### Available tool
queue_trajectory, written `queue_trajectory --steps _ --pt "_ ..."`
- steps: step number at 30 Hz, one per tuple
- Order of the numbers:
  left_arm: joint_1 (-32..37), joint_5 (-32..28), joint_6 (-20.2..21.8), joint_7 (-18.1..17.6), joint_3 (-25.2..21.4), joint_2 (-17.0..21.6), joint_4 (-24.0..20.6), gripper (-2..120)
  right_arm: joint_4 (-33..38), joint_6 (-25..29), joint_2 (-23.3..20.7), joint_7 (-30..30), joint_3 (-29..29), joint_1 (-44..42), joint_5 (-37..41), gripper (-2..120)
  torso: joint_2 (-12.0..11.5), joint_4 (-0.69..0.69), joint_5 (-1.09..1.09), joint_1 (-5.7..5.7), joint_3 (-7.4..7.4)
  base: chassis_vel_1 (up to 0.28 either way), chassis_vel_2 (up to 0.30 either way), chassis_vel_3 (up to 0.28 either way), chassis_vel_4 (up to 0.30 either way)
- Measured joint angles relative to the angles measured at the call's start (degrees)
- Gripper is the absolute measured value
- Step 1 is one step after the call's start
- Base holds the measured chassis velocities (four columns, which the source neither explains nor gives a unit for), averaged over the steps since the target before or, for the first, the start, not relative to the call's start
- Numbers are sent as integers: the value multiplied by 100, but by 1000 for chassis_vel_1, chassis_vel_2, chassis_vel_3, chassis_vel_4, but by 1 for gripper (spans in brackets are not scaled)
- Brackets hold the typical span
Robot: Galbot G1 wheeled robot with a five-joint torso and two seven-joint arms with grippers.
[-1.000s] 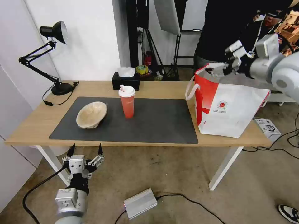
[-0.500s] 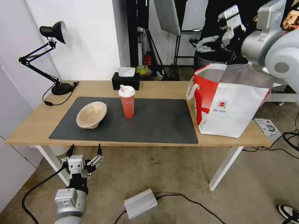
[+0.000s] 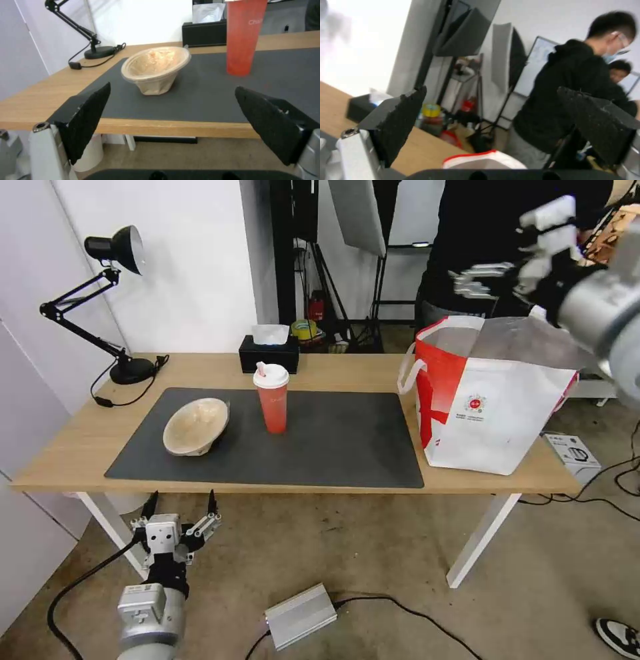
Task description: Pick up the trash from the table and place it into the takeout bag.
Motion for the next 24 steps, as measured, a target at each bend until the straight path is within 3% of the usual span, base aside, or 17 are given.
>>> queue_trajectory --steps 5,15,24 --pt "34 39 -33 -7 -36 -62 0 100 358 178 48 10 575 -933 -506 100 0 1 -1 0 0 0 0 0 0" --pt "118 130 -137 -128 -102 -135 -10 100 751 369 525 192 924 -2294 -1219 100 0 2 -1 0 0 0 0 0 0" --pt "108 155 -139 -130 -110 -133 40 100 1077 755 1329 334 1849 -4367 -2195 100 0 1 0 0 1 0 0 0 0"
